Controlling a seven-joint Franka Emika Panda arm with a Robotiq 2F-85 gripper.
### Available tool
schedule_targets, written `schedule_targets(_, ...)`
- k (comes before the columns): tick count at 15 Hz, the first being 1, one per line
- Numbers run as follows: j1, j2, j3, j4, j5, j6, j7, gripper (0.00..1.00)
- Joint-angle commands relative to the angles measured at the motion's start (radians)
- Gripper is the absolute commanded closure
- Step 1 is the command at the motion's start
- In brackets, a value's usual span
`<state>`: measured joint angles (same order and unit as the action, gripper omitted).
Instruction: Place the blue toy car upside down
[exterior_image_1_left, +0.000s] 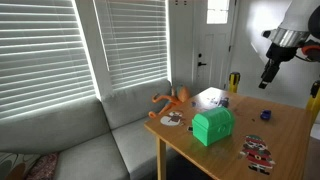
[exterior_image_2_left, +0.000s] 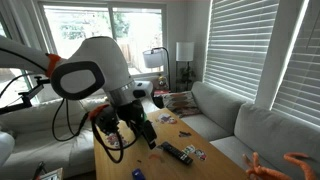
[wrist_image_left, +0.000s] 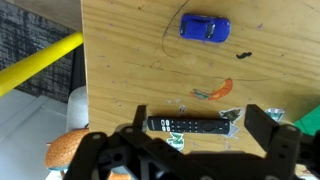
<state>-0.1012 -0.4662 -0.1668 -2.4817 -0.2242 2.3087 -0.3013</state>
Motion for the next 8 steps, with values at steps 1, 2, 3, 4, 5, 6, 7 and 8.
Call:
schedule_targets(1,-0.003,0.0,0.003,0.002,0.002,-0.003,-0.002,0.0)
schedule_targets(2,-0.003,0.0,0.003,0.002,0.002,-0.003,-0.002,0.0)
schedule_targets(3,-0.003,0.0,0.003,0.002,0.002,-0.003,-0.002,0.0)
schedule_targets(4,-0.003,0.0,0.003,0.002,0.002,-0.003,-0.002,0.0)
schedule_targets(5,-0.003,0.0,0.003,0.002,0.002,-0.003,-0.002,0.0)
schedule_targets(6,-0.003,0.0,0.003,0.002,0.002,-0.003,-0.002,0.0)
schedule_targets(7,-0.017,0.007,0.021,0.007,-0.016,-0.001,0.045,0.0)
schedule_targets(8,-0.042,0.012,0.063,0.006,-0.051,0.018,0.144,0.0)
